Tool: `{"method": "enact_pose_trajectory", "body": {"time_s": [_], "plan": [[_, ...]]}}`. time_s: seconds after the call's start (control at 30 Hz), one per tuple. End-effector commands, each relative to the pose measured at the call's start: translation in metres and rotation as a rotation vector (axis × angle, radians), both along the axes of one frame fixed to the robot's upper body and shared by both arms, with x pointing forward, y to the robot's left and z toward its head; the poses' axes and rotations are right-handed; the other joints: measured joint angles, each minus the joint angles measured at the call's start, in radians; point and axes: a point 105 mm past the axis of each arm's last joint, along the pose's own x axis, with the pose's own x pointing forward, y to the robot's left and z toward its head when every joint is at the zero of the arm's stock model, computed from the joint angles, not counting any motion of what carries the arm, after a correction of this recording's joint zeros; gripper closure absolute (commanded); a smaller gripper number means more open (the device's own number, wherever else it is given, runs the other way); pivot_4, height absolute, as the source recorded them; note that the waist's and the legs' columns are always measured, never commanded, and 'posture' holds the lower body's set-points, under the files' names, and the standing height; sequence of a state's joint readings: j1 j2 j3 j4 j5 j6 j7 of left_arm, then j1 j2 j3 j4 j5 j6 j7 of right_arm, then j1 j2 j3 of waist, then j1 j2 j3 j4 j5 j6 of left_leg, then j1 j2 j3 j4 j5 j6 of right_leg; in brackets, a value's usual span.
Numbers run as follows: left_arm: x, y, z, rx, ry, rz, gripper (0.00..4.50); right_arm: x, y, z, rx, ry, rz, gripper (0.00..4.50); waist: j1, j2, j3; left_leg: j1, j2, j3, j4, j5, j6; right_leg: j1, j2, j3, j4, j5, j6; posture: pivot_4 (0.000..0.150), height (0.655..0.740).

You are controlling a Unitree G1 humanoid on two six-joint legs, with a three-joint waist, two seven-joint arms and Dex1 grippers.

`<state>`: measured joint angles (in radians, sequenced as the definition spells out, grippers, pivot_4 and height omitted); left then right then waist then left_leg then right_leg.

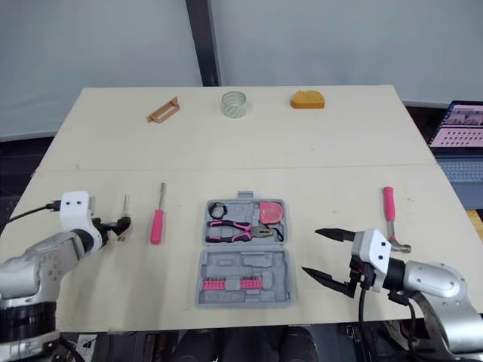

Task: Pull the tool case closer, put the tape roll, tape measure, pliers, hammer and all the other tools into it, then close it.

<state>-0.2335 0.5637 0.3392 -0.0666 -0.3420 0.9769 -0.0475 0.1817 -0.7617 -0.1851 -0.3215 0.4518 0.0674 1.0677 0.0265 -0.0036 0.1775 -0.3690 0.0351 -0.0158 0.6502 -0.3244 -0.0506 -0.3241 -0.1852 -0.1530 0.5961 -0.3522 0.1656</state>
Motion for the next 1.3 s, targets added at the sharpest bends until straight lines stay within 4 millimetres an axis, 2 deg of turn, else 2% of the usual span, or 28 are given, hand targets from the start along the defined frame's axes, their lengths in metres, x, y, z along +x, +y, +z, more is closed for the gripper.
{"method": "enact_pose_trajectory", "body": {"time_s": [0.03,0.3,0.8,0.83,0.87,1.13,1.3], "plan": [[0.004,-0.002,-0.002,0.021,-0.001,-0.015,0.04,0.000,0.002,0.012,-0.005,-0.051,0.001,0.00,-0.001,0.000,0.000,0.000,0.000,0.000,0.000,0.000,0.000,0.000,0.000,0.000,0.000,0.000,0.000,0.150,0.7400],[0.007,-0.008,-0.014,-0.009,0.018,-0.011,0.04,0.002,0.005,0.014,-0.010,-0.055,-0.008,0.00,0.003,0.000,0.000,0.000,0.000,0.000,0.001,0.000,0.000,0.000,0.000,0.000,0.001,0.000,0.000,0.150,0.7400],[0.017,-0.010,-0.012,-0.037,-0.014,-0.005,0.04,0.005,0.010,0.019,-0.011,-0.049,-0.021,0.00,0.004,0.000,0.000,0.000,0.000,0.000,0.002,0.000,0.000,0.000,0.000,0.000,0.002,0.000,0.000,0.150,0.7400],[0.017,-0.010,-0.013,-0.039,-0.012,-0.001,0.53,0.005,0.010,0.019,-0.011,-0.049,-0.021,0.00,0.004,0.000,0.000,0.000,0.000,0.000,0.002,0.000,0.000,0.000,0.000,0.000,0.002,0.000,0.000,0.150,0.7400],[0.017,-0.010,-0.013,-0.041,-0.011,0.002,0.76,0.005,0.010,0.019,-0.011,-0.049,-0.021,0.00,0.003,0.000,0.000,0.000,0.000,0.000,0.002,0.000,0.000,0.000,0.000,0.000,0.002,0.000,0.000,0.150,0.7400],[0.013,-0.006,-0.015,-0.037,0.004,0.024,4.44,0.006,0.012,0.020,-0.015,-0.048,-0.024,0.00,0.002,0.000,0.000,0.000,0.000,0.000,0.002,0.000,0.000,0.000,0.000,0.001,0.002,0.000,0.000,0.150,0.7400],[0.012,-0.004,-0.014,-0.023,0.005,0.030,4.47,0.007,0.014,0.020,-0.014,-0.051,-0.026,0.00,0.000,0.000,0.000,0.001,0.000,0.000,0.001,0.000,0.000,0.000,0.000,0.001,0.002,0.000,0.000,0.150,0.7400]]}}
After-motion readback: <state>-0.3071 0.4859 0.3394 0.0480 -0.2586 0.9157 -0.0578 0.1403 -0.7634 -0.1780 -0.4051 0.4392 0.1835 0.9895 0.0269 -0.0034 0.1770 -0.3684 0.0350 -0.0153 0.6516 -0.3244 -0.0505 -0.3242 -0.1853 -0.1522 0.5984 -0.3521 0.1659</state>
